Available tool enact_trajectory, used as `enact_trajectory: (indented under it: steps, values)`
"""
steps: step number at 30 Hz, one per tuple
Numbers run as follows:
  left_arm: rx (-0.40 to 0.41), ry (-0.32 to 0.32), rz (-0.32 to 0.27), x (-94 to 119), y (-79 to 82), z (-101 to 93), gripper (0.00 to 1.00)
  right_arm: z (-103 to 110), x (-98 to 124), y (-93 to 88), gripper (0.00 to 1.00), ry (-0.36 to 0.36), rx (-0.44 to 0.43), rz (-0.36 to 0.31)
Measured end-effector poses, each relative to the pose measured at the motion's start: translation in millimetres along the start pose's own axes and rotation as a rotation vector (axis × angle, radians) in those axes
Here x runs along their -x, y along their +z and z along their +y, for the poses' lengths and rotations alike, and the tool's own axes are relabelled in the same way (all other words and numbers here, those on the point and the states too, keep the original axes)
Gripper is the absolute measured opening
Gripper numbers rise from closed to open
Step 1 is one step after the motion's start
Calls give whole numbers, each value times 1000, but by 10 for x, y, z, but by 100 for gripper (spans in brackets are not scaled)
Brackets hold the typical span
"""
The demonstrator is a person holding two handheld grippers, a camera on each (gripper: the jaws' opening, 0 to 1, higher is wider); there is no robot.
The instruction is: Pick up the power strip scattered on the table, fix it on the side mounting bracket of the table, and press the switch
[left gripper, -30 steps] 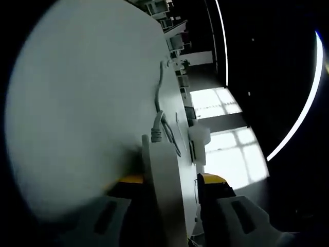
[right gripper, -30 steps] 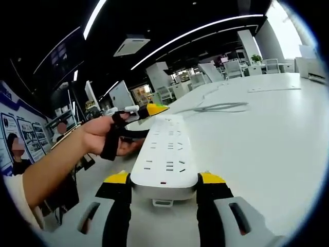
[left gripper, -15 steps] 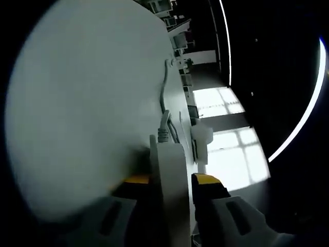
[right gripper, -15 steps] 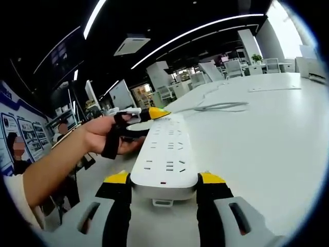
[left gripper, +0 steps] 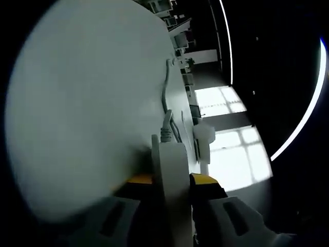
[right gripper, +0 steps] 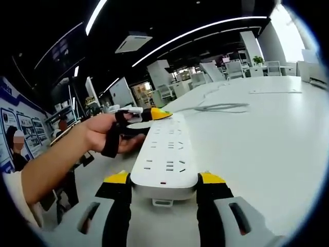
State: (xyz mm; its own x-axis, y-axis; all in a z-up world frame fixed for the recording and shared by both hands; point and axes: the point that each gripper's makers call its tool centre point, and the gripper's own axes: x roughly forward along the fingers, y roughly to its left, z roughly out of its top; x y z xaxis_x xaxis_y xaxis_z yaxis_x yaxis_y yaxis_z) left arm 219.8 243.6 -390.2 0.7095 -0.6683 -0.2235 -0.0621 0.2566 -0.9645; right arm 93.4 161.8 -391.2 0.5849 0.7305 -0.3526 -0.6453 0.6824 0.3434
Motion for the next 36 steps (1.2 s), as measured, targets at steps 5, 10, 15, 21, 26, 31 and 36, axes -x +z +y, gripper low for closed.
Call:
enact_trajectory:
  steps: [5, 10, 15, 21, 26, 31, 36]
  values:
    - [20, 8, 6, -1, 5, 18, 28, 3, 5, -5, 46, -1, 14, 2]
    - [34, 12, 14, -4, 4, 24, 27, 4, 7, -9, 46, -2, 28, 0]
    - [47, 13, 23, -7, 5, 27, 27, 7, 10, -10, 46, -2, 43, -2]
    - [50, 11, 40, -9, -1, 25, 27, -43, 82, 22, 49, 14, 48, -21]
    - [52, 6, 45, -11, 7, 24, 27, -79, 151, 97, 52, 22, 36, -54]
    - [58, 4, 52, -14, 29, 27, 26, -109, 209, 122, 53, 25, 69, -54]
    - [60, -1, 61, -29, 77, 33, 26, -68, 218, 117, 54, 58, 99, -34]
